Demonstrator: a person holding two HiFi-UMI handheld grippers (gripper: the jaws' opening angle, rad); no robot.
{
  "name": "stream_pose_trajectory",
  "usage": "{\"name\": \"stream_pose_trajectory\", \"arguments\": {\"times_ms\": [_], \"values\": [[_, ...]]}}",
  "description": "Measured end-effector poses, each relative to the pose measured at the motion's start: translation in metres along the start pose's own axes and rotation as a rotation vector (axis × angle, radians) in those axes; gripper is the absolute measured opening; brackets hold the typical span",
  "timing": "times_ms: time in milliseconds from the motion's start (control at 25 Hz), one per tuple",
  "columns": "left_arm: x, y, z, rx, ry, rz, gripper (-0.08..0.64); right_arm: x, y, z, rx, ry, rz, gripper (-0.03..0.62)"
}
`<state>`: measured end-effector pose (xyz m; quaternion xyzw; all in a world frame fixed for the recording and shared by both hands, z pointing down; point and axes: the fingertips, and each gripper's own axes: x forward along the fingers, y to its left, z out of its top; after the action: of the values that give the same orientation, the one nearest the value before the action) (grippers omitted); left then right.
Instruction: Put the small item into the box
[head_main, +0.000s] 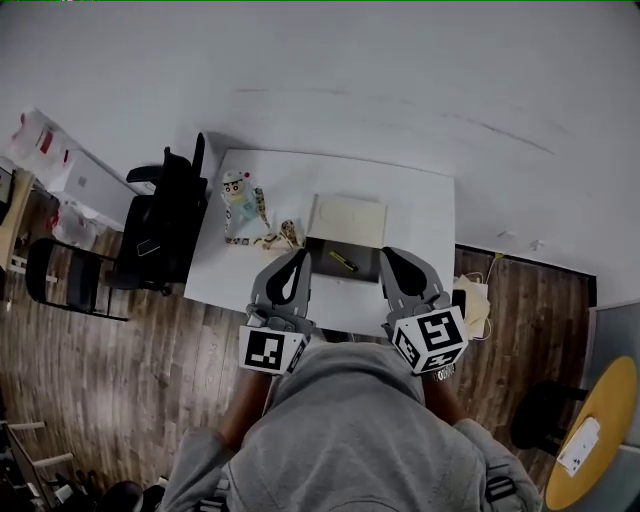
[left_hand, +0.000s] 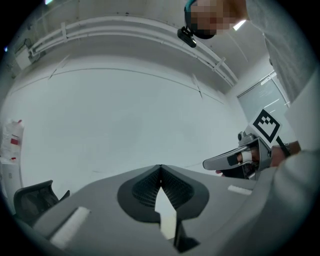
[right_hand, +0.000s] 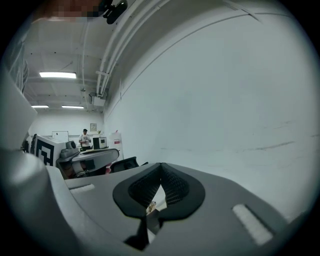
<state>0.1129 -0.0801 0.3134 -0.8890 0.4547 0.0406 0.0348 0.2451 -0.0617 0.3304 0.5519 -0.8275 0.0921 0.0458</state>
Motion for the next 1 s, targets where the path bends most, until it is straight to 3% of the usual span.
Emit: {"name": "stream_pose_trajectory", "arguments": {"times_ms": [480, 1000], "values": [[0.01, 0.014, 0.036, 0.017, -0.051, 0.024, 0.003, 0.001, 0.006, 0.042, -0.031, -0.126, 0.006, 0.015], [-0.003, 0.028, 0.045, 0.02, -0.074, 0.077, 0.003, 0.01, 0.021, 0.054, -0.085, -0.161, 0.044, 0.015]]}}
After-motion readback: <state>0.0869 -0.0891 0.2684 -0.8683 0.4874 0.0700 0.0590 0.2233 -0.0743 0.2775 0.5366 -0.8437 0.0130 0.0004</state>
